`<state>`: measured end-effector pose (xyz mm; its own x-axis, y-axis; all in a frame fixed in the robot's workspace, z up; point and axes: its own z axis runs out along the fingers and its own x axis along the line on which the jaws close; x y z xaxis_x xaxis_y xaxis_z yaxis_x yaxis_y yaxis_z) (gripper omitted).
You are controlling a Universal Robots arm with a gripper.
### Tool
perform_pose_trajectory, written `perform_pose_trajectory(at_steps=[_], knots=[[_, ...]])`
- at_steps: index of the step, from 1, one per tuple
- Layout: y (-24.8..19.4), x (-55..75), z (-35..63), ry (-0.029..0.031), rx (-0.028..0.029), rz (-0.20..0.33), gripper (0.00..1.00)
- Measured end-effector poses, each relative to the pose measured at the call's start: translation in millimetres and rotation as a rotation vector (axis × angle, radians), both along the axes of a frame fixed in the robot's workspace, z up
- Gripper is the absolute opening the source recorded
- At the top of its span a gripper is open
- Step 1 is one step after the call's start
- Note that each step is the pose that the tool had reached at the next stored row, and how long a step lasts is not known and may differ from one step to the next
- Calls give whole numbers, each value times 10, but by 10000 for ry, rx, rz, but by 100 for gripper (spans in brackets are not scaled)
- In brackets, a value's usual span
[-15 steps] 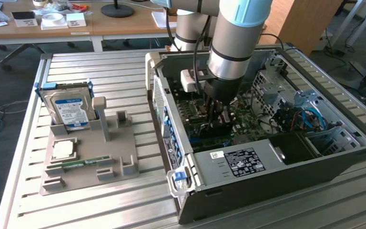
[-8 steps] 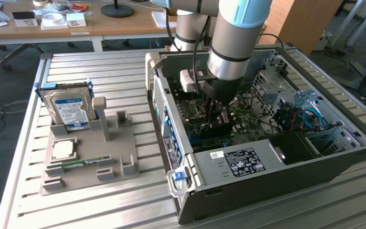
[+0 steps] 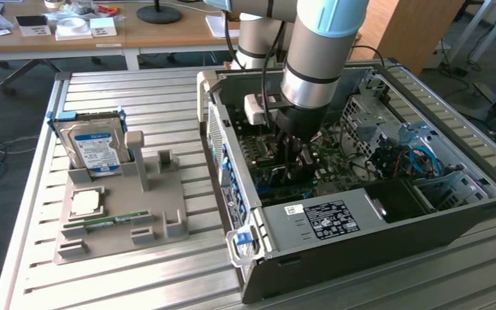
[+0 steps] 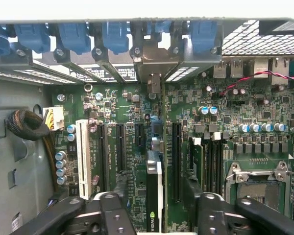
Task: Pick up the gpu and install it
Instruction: 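Insert the gpu into the slot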
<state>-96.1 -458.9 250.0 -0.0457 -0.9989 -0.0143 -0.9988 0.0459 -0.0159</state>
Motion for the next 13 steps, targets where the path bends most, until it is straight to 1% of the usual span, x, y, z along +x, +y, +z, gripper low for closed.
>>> perform_pose_trajectory(at_steps=[1,4,7,13], knots=[[0,0,0,0,0,0,57],[0,0,0,0,0,0,57],[0,0,28,1,-1,0,57],[0,0,179,-1,0,0,57]])
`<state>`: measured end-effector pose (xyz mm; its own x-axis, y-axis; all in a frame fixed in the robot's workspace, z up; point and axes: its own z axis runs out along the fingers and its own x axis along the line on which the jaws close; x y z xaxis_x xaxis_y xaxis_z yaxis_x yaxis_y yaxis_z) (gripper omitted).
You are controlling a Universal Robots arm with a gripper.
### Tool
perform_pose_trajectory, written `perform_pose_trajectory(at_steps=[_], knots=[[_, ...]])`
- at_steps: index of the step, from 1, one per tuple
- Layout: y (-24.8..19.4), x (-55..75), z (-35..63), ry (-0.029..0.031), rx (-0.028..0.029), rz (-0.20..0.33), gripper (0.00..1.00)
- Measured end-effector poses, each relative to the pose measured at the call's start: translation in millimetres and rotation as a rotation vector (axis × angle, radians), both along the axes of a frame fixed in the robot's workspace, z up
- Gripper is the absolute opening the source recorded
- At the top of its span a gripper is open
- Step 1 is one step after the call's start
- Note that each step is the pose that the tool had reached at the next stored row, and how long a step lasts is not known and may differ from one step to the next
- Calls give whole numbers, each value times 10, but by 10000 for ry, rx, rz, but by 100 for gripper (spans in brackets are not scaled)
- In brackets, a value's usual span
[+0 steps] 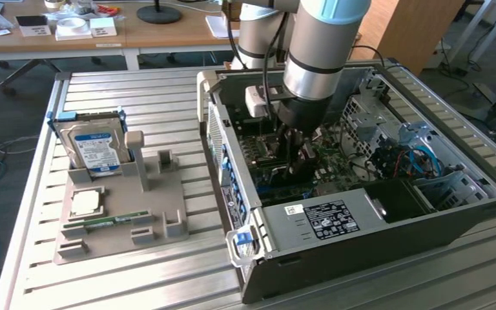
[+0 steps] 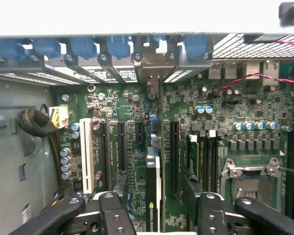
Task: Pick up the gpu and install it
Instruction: 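Insert the gpu into the slot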
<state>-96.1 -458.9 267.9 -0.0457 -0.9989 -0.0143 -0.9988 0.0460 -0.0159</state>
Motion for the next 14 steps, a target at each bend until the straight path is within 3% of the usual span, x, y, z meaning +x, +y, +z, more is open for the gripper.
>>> perform_pose_trajectory(at_steps=[10,14], knots=[[0,0,248,0,0,1,57],[1,0,293,-1,1,1,57]])
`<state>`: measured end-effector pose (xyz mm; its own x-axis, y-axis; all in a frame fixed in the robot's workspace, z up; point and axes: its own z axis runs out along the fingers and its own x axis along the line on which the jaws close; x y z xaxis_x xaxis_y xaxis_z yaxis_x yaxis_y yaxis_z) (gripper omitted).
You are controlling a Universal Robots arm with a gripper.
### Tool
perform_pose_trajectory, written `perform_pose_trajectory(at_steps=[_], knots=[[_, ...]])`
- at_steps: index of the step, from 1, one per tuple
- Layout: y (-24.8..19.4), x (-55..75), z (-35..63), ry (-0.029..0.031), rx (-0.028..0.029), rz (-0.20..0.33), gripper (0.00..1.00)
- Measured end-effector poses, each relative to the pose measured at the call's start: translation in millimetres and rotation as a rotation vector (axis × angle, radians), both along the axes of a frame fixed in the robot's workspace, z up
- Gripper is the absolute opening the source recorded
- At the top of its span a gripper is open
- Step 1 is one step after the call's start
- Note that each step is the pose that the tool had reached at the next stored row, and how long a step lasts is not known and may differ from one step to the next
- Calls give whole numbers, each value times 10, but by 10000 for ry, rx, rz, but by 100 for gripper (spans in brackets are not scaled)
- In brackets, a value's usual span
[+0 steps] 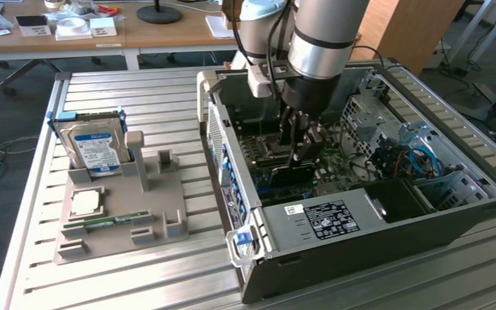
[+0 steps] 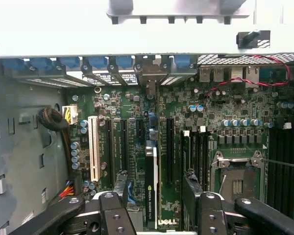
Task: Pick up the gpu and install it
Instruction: 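Insert the gpu into the slot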
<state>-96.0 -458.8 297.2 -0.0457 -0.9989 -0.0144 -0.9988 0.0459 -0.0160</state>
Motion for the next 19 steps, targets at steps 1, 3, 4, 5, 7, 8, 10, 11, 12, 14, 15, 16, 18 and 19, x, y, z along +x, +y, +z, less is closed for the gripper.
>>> perform_pose_trajectory(at_steps=[1,3,4,5,7,8,10,11,12,14,15,16,18,19], knots=[[0,0,0,0,0,0,57],[0,0,1,1,-1,0,57],[0,0,1,1,-2,0,57],[-1,0,9,3,-6,0,57],[-1,0,29,2,-4,0,57],[0,0,34,1,-2,0,57],[0,0,41,0,-1,0,57],[0,0,45,1,-2,0,57],[0,0,46,0,-1,0,57],[0,0,46,0,0,0,57],[0,0,46,0,-1,0,57],[0,0,46,1,-2,0,57],[0,0,47,1,-2,-1,57],[0,0,47,0,-2,0,57]])
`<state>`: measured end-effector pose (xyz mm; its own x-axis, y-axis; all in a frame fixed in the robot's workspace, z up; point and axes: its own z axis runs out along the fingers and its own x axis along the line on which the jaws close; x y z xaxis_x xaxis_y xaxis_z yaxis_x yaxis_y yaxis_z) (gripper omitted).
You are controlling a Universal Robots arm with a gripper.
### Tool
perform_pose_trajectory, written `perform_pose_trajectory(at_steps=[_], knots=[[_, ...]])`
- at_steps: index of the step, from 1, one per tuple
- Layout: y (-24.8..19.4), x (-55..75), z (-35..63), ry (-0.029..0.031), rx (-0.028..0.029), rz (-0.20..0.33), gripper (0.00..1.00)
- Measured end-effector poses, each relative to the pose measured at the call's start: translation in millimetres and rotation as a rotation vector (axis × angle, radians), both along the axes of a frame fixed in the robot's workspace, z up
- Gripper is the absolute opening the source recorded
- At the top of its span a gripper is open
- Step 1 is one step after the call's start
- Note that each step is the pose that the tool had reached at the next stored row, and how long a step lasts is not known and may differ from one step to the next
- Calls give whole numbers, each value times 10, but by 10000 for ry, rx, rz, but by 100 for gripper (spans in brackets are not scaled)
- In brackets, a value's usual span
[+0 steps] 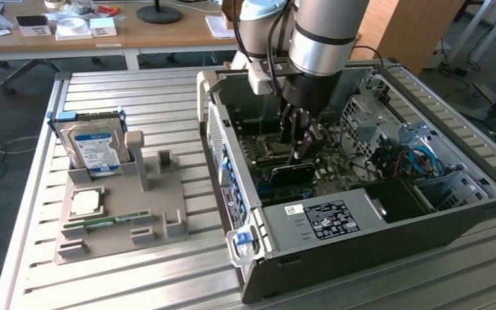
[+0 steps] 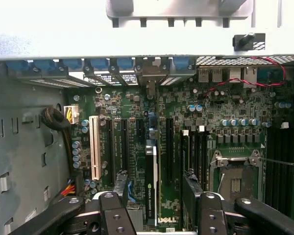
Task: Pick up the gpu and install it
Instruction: 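Insert the gpu into the slot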
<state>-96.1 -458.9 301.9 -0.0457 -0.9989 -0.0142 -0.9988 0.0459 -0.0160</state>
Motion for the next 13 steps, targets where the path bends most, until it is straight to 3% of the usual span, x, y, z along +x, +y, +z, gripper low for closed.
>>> perform_pose_trajectory(at_steps=[13], knots=[[0,0,45,1,0,1,57]])
